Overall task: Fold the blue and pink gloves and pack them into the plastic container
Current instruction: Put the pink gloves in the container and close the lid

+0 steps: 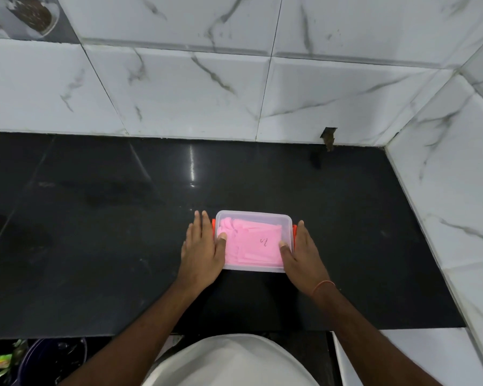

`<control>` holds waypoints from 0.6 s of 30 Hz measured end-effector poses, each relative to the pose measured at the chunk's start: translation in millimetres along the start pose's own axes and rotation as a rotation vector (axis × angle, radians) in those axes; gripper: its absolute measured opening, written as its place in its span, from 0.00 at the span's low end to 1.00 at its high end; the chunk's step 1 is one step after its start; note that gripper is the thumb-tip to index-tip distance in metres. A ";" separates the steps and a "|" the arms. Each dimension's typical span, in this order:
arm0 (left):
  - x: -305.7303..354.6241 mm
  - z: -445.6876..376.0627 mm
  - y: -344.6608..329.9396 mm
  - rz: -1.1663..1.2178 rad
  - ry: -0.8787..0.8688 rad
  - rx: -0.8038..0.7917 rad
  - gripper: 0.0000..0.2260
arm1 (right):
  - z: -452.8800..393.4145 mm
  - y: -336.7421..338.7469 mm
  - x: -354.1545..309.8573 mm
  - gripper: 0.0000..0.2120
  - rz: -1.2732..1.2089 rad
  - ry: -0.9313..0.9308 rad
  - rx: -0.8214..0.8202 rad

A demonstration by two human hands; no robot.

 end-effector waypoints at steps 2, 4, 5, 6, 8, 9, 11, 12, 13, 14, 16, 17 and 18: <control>14.2 1.0 12.8 -0.180 -0.062 0.098 0.33 | -2.0 10.0 -5.8 0.36 0.140 0.069 0.087; 34.1 -2.3 19.1 -0.364 -0.156 0.171 0.33 | -8.7 17.7 -16.8 0.34 0.276 0.161 0.153; 42.8 -6.0 18.5 -0.439 -0.195 0.173 0.32 | -13.5 19.1 -22.9 0.34 0.351 0.200 0.156; 49.7 -10.6 15.4 -0.501 -0.224 0.153 0.32 | -18.5 18.5 -28.4 0.35 0.427 0.232 0.144; 54.9 -18.3 4.5 -0.606 -0.237 0.086 0.32 | -27.2 12.0 -35.4 0.35 0.553 0.272 0.098; 53.6 -21.0 -1.3 -0.646 -0.227 0.046 0.32 | -30.5 7.8 -37.0 0.34 0.600 0.282 0.082; 46.9 -24.5 -9.1 -0.677 -0.204 -0.019 0.33 | -34.2 0.9 -38.4 0.33 0.650 0.295 0.079; 44.0 -25.4 -10.2 -0.672 -0.195 -0.031 0.34 | -35.4 -0.8 -38.9 0.32 0.652 0.299 0.081; 42.1 -25.5 -10.2 -0.667 -0.190 -0.034 0.34 | -36.5 -1.7 -38.9 0.32 0.649 0.302 0.079; 41.4 -25.4 -10.1 -0.670 -0.186 -0.033 0.34 | -37.3 -2.3 -38.1 0.32 0.647 0.303 0.078; 41.8 -25.2 -9.8 -0.684 -0.182 -0.031 0.35 | -38.7 -3.9 -35.7 0.32 0.645 0.305 0.079; 42.4 -24.9 -9.6 -0.692 -0.178 -0.030 0.35 | -38.9 -4.4 -34.7 0.32 0.643 0.305 0.079; 43.4 -24.8 -9.6 -0.700 -0.176 -0.028 0.35 | -39.0 -4.7 -33.5 0.32 0.640 0.305 0.081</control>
Point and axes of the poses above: each hand's wrist, its own z-axis away from the middle knuckle, its own y-axis out of the back of the hand, x = y × z, the point moved 5 cm from there along -z, towards the middle knuckle, and after that the axes turned 14 degrees about -x, right-handed, at the moved point
